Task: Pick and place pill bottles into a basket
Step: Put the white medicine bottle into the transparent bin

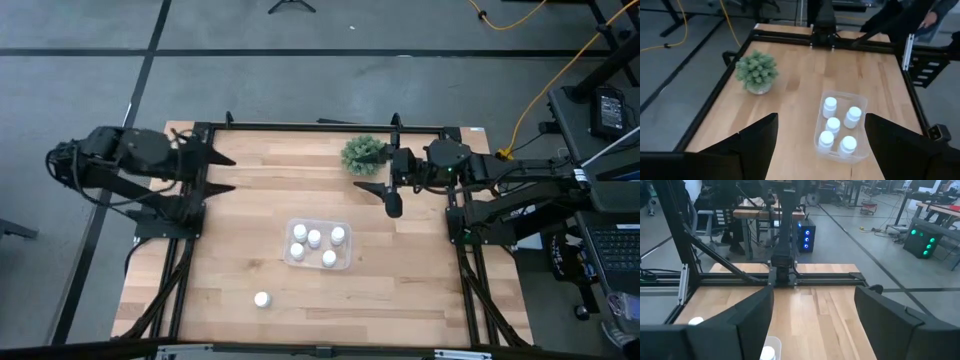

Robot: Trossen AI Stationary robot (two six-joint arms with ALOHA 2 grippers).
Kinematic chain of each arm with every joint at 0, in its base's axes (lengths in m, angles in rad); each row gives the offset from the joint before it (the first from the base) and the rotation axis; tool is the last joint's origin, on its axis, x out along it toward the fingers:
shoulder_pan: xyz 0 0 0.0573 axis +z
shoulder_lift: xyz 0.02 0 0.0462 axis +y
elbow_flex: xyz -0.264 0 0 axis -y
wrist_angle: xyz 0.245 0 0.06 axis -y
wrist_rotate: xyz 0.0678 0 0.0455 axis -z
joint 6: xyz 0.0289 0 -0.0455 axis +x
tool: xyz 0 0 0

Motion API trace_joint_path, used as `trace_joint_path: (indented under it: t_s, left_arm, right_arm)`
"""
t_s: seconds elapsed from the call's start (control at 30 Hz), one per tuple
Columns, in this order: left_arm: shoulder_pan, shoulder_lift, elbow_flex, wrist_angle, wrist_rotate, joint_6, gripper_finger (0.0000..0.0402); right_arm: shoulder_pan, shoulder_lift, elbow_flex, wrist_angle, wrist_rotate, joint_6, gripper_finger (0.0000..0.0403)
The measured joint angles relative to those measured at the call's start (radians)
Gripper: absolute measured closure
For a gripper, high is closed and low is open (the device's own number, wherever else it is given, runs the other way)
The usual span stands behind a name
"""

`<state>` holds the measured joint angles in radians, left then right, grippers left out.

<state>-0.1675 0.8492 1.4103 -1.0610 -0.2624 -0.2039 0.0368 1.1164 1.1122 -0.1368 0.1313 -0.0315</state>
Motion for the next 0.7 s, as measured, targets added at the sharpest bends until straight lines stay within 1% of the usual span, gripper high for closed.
trace_joint_path:
  t_s: [0.13, 0.27, 0.43, 0.57, 0.63, 0.7]
  left_arm:
    - [0.062, -0.112, -0.065, 0.002, 0.018, 0.017, 0.0112]
    - [0.100, -0.242, -0.150, 0.005, 0.022, 0.003, 0.0112]
    - [0.111, -0.444, -0.312, 0.030, 0.018, -0.112, 0.0112]
    - [0.111, -0.610, -0.457, 0.085, 0.014, -0.210, 0.0112]
    - [0.111, -0.684, -0.527, 0.107, -0.004, -0.238, 0.0112]
    - [0.111, -0.754, -0.594, 0.115, -0.048, -0.279, 0.0112]
  right_arm:
    - [0.000, 0.000, 0.000, 0.000, 0.000, 0.000, 0.0124]
    - [0.000, 0.000, 0.000, 0.016, 0.000, 0.000, 0.0124]
    - [0.000, 0.000, 0.000, 0.015, 0.000, 0.000, 0.0124]
    - [0.000, 0.000, 0.000, 0.015, 0.000, -0.002, 0.0124]
    - [0.000, 0.000, 0.000, 0.015, 0.000, -0.003, 0.0124]
    - [0.000, 0.000, 0.000, 0.014, 0.000, -0.003, 0.0124]
